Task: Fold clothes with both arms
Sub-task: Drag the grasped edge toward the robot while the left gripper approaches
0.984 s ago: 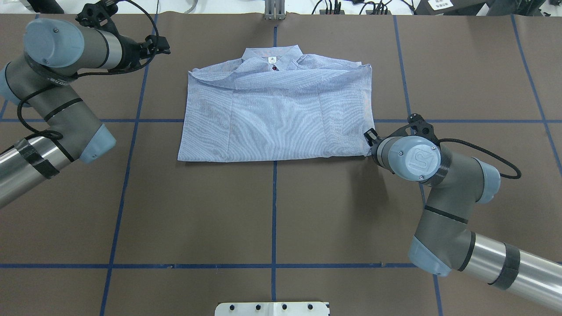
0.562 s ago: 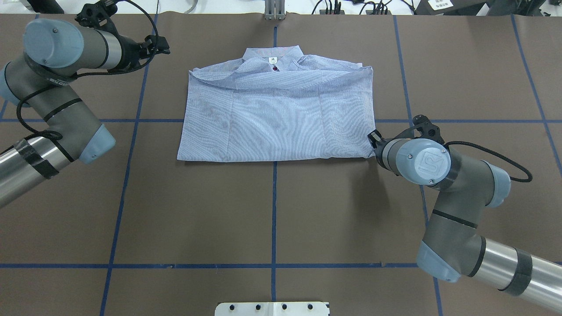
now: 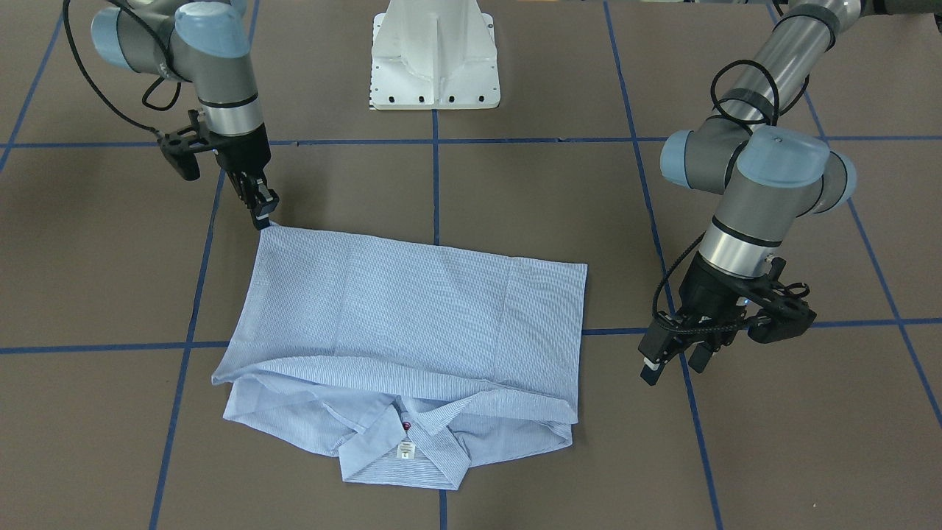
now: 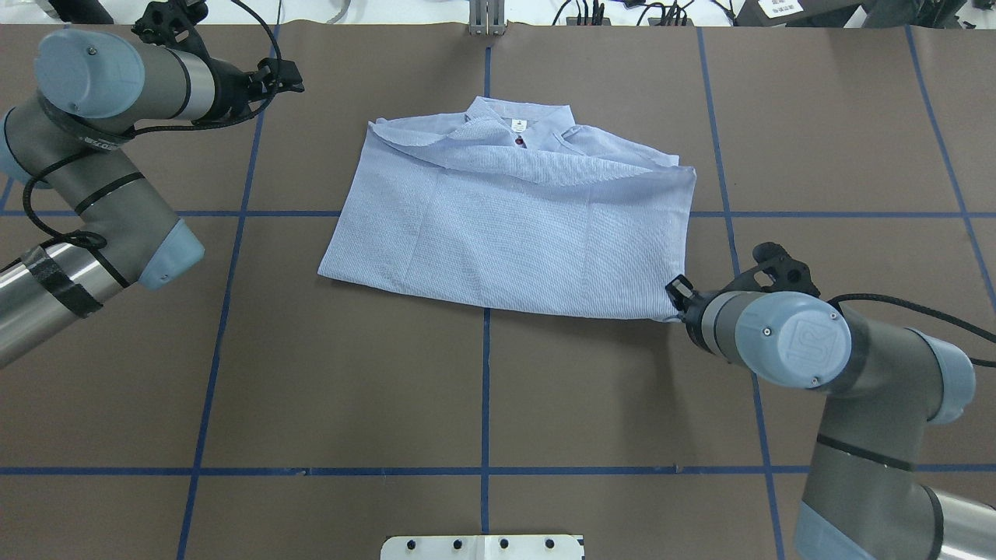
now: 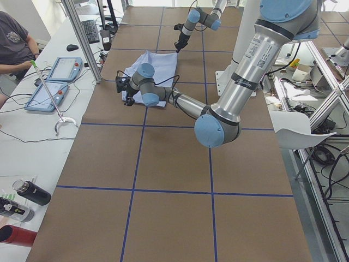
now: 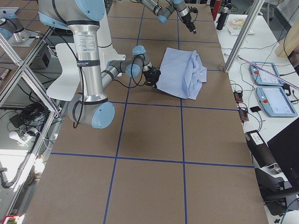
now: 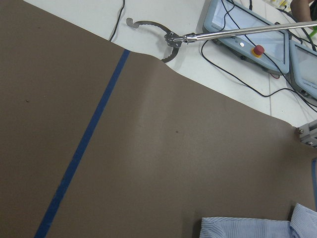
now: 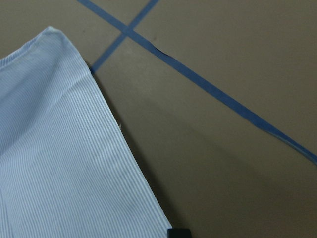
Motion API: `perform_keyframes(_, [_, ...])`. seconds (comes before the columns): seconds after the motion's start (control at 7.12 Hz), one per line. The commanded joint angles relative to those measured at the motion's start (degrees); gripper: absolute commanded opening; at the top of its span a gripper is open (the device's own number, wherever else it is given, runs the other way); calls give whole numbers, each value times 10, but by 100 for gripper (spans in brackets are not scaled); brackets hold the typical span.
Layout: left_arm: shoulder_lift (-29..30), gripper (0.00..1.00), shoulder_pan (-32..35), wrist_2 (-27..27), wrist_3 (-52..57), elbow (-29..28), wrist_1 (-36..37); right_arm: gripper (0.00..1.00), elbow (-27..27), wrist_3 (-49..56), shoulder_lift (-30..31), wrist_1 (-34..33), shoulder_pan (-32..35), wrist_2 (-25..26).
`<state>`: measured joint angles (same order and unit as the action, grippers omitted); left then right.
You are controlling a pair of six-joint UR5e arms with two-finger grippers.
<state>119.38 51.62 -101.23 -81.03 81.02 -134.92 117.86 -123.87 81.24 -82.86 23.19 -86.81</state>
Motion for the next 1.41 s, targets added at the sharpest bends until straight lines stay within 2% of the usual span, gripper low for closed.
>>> perform_keyframes(0.0, [-1, 100, -2, -5, -6, 40, 1, 0, 110, -21, 21, -110, -74, -113])
perform_keyframes(0.14, [-25, 100, -6, -34, -6, 83, 1, 0, 153, -34, 26, -156, -110, -180])
perform_keyframes(0.28, [-41, 100, -12, -84, -6, 128, 0, 0, 163, -74, 27, -185, -192, -187])
perform_keyframes(0.42, [-64, 100, -48, -83, -6, 170, 0, 99, 165, -131, 25, -187, -261, -157])
perform_keyframes(0.56, [-94, 100, -86, -81, -51, 222, 0, 100, 182, -163, 25, -186, -287, -120])
perform_keyframes(0.7, [-120, 100, -136, -75, -130, 263, 0, 100, 225, -162, 25, -186, -263, -123])
perform_keyframes(0.84, [-149, 100, -182, -62, -168, 291, 1, 100, 229, -159, 23, -186, -208, -128])
perform_keyframes(0.98, [-161, 99, -223, -21, -188, 292, 1, 100, 223, -124, 18, -185, -144, -128])
perform_keyframes(1.26, [-145, 98, -254, 10, -187, 269, 58, 100, 135, 36, -53, -181, -8, -129])
